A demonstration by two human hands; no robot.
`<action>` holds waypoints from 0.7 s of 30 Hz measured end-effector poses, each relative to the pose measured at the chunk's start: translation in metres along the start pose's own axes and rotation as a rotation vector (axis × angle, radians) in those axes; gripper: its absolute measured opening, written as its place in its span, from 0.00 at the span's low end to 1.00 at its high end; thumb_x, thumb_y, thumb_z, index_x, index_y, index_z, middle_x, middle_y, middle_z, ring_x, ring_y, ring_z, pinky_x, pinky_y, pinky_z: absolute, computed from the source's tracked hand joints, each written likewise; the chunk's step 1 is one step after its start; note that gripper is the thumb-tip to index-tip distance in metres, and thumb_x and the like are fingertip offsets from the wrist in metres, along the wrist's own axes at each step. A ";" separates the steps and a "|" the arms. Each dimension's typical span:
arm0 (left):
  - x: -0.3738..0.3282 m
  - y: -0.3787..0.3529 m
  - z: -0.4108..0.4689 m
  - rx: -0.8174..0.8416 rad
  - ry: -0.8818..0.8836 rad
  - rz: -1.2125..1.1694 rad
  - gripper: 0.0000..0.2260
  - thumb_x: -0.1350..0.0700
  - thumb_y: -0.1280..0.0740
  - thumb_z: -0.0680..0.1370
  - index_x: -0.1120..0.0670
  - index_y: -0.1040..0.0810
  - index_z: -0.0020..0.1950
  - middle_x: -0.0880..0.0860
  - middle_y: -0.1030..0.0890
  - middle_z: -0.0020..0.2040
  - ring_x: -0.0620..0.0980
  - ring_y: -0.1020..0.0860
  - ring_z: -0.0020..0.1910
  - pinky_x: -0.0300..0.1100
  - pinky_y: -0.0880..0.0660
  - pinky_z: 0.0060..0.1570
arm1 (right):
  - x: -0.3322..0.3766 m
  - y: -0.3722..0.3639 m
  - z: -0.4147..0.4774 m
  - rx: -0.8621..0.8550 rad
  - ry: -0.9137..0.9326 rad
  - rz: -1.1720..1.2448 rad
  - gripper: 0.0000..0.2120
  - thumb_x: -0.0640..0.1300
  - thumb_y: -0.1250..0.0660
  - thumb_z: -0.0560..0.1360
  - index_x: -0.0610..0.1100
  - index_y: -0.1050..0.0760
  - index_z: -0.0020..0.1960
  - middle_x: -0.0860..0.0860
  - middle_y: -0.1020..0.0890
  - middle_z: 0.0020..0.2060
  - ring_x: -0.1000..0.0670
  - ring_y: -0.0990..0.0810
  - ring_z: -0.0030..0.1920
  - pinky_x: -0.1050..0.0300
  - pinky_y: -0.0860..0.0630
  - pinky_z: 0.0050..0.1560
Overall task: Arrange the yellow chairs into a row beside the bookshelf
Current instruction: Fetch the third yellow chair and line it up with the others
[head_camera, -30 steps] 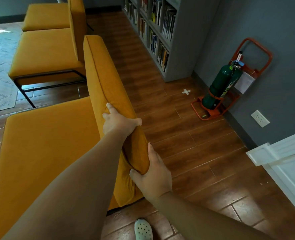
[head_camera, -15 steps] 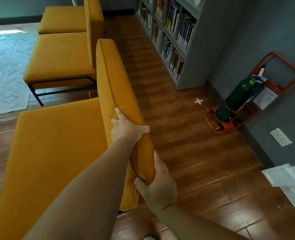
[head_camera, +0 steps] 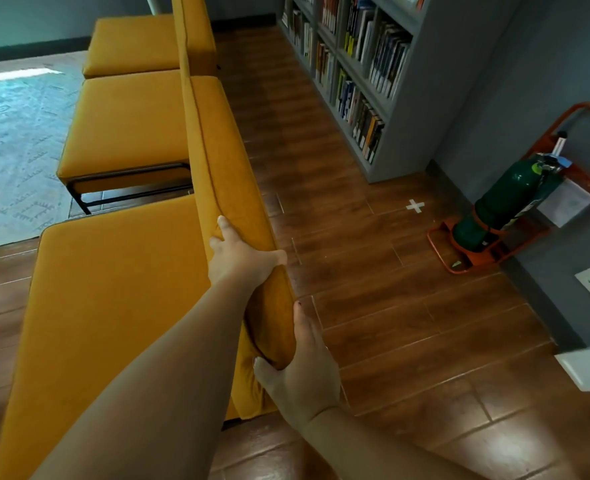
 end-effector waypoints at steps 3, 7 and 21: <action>0.000 0.007 0.010 0.003 0.006 -0.019 0.55 0.39 0.26 0.68 0.48 0.64 0.78 0.58 0.48 0.77 0.64 0.35 0.70 0.56 0.30 0.61 | 0.006 -0.004 0.010 -0.007 0.009 0.000 0.46 0.59 0.33 0.72 0.51 0.57 0.78 0.55 0.47 0.77 0.55 0.44 0.75 0.62 0.39 0.68; 0.000 0.011 0.020 0.012 0.007 -0.007 0.56 0.38 0.26 0.67 0.49 0.65 0.78 0.58 0.48 0.77 0.64 0.35 0.70 0.56 0.31 0.62 | 0.010 -0.008 0.020 0.007 0.014 -0.014 0.47 0.63 0.36 0.70 0.51 0.58 0.78 0.56 0.49 0.77 0.56 0.45 0.75 0.63 0.40 0.69; -0.002 0.016 0.032 0.032 0.009 0.007 0.54 0.38 0.27 0.68 0.49 0.65 0.78 0.58 0.49 0.78 0.63 0.35 0.70 0.55 0.30 0.61 | 0.017 -0.012 0.030 -0.016 0.027 0.002 0.47 0.63 0.36 0.69 0.51 0.57 0.78 0.55 0.47 0.77 0.55 0.45 0.75 0.62 0.39 0.69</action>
Point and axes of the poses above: each hand's wrist, its own z-axis towards the middle knuckle, its own y-axis out of the back of the hand, x = y × z, the point moved 8 cm from there along z, towards the middle knuckle
